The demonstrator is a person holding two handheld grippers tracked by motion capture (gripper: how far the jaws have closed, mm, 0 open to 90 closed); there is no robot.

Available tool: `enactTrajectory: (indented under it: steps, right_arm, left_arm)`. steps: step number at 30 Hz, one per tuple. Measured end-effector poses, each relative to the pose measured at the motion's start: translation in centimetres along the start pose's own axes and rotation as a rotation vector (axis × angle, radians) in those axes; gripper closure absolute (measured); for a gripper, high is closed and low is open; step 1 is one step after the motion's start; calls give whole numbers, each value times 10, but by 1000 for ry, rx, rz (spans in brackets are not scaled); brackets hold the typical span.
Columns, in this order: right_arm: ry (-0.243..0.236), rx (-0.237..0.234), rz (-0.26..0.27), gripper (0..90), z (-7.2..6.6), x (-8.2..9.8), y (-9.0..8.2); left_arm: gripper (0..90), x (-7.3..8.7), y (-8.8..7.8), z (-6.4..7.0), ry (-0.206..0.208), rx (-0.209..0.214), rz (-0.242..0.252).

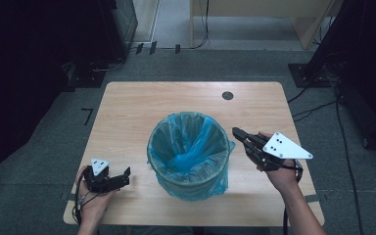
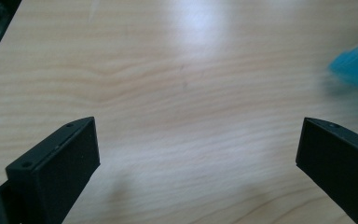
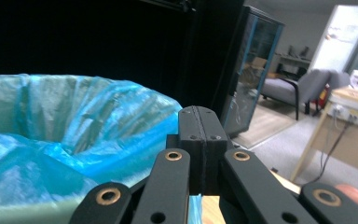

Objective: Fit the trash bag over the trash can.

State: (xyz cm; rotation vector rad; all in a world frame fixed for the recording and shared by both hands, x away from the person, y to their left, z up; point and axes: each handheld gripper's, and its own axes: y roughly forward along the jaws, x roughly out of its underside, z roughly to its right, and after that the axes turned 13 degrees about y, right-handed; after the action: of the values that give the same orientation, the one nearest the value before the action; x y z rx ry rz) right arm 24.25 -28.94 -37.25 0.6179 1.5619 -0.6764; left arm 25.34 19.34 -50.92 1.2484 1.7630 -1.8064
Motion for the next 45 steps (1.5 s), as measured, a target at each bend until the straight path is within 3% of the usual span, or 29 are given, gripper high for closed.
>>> enactTrajectory:
  steps: [2,5,8,11,13,19,23,25,27,34,38,45]
  right_arm:
    - [-16,-44,-3,900,-2,-7,1]
    - [-34,-162,24,900,-3,-17,3]
    - [-108,-262,16,900,-9,-27,8]
    - [-197,-354,-39,900,-16,-39,18]
    - [-226,-409,-66,900,-21,-44,24]
    - [-357,-581,-155,900,-44,-60,46]
    - [-440,-658,-221,900,-59,-65,61]
    - [-472,-753,-282,900,-67,-68,69]
    - [-512,-800,-344,900,-75,-69,77]
    - [-594,-902,-543,900,-91,-73,103]
    - [-648,-917,-628,900,-100,-69,117]
    - [-737,-926,-719,900,-110,-49,137]
  left_arm:
    - [0,4,2,-5,3,-5,-26]
    - [0,8,5,-8,3,11,-43]
    - [0,7,8,-6,13,28,-74]
    - [0,6,9,-5,25,25,-79]
    - [0,6,10,-4,42,20,-90]
    - [0,6,10,-4,42,20,-90]
    - [0,6,10,-4,41,20,-90]
    - [0,5,11,-4,38,18,-88]
    - [0,5,11,-4,37,17,-87]
    - [0,5,11,-4,37,17,-87]
    - [0,5,11,-4,37,17,-87]
    - [0,5,11,-4,37,17,-87]
